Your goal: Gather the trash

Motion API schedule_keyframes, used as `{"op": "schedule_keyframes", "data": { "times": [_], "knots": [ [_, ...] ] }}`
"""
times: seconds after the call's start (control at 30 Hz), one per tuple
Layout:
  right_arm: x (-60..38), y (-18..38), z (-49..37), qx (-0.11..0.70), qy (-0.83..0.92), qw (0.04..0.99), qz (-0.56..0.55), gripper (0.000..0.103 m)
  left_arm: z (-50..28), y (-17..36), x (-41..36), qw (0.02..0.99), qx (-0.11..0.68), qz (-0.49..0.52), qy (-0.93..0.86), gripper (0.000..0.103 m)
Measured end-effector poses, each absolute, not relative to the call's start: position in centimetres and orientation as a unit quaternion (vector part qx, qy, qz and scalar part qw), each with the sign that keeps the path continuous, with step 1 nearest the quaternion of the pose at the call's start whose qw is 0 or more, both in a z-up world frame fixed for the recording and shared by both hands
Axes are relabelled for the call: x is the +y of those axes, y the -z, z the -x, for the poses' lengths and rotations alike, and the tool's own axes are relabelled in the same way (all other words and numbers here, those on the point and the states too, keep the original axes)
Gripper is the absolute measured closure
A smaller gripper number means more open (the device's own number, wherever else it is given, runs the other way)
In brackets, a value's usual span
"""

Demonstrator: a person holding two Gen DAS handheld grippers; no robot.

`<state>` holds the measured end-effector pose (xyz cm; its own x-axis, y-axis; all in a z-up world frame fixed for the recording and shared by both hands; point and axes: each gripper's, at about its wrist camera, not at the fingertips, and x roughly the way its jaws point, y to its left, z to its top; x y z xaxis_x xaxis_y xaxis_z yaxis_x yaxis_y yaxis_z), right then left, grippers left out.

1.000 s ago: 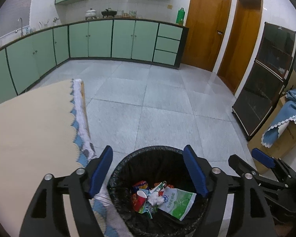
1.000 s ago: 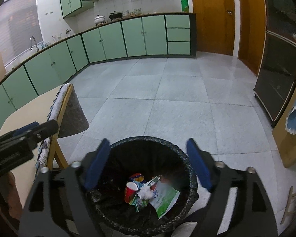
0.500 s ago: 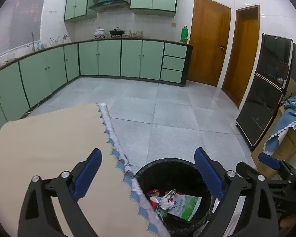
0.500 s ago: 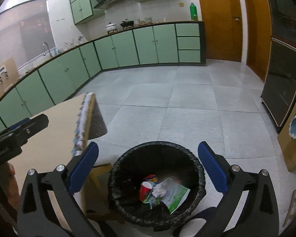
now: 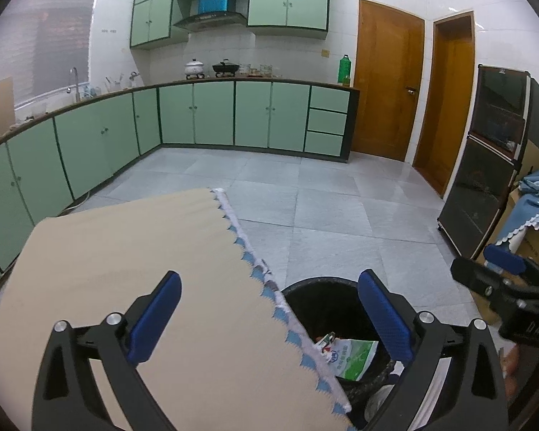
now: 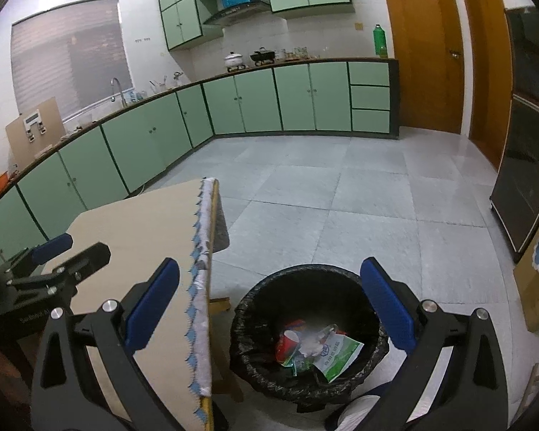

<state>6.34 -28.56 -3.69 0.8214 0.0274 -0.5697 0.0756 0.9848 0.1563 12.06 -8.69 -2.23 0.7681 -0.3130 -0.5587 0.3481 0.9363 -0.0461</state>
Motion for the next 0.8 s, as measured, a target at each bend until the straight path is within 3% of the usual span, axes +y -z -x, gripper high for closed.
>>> {"op": "schedule_keyframes", "data": {
  "times": [0.8],
  "knots": [
    [-25.7,1.5,-3.0,0.278,0.001,0.958,-0.066,0.005,-7.7,0.9,-5.6,0.950,0.265,-0.015,0.164,0.006]
  ]
}}
